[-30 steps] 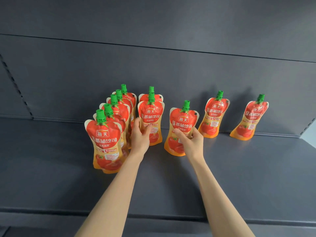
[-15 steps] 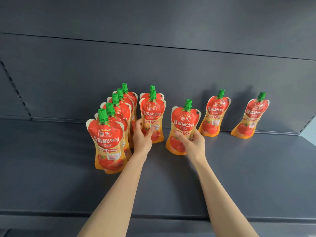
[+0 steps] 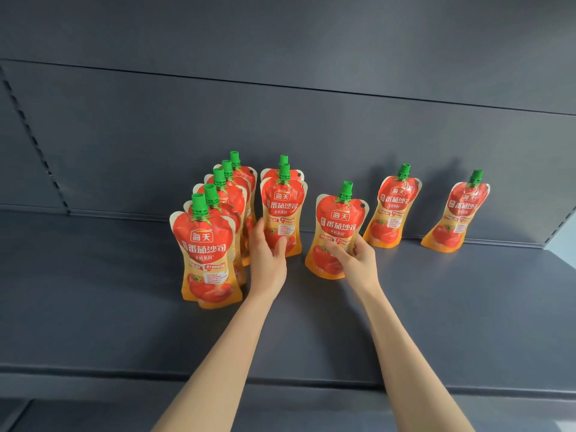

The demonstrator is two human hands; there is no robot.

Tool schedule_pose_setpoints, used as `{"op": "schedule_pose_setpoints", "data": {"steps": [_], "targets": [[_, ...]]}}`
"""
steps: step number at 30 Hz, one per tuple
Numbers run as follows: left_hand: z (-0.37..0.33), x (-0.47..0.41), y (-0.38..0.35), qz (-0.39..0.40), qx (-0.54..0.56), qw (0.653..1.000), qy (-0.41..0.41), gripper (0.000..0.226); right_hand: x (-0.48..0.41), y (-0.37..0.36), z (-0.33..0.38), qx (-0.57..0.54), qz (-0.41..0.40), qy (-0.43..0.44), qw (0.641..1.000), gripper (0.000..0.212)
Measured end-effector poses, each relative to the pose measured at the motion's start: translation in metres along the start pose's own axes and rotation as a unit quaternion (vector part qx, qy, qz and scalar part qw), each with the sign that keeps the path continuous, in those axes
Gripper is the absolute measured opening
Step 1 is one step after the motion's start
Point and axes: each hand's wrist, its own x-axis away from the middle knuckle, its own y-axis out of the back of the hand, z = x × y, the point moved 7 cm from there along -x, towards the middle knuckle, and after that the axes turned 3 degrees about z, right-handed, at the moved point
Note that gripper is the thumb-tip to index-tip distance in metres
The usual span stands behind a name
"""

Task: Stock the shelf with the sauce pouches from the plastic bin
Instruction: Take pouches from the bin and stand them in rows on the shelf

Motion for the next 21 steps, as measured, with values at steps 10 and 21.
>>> {"op": "schedule_pose_setpoints", "data": {"steps": [10,21], "targets": [[-0.01,0.08,0.052,0.043,0.048,0.996,-0.059,0.024,0.036,-0.028,0.014,0.005,-0.005,0.019,1.0,0.029],[0.011,0.084,0.137,-0.161,-0.011,0.987,-0.025,0.037,0.05,-0.07,0.01,0.0,0.005,-0.005,1.0,0.03]]}}
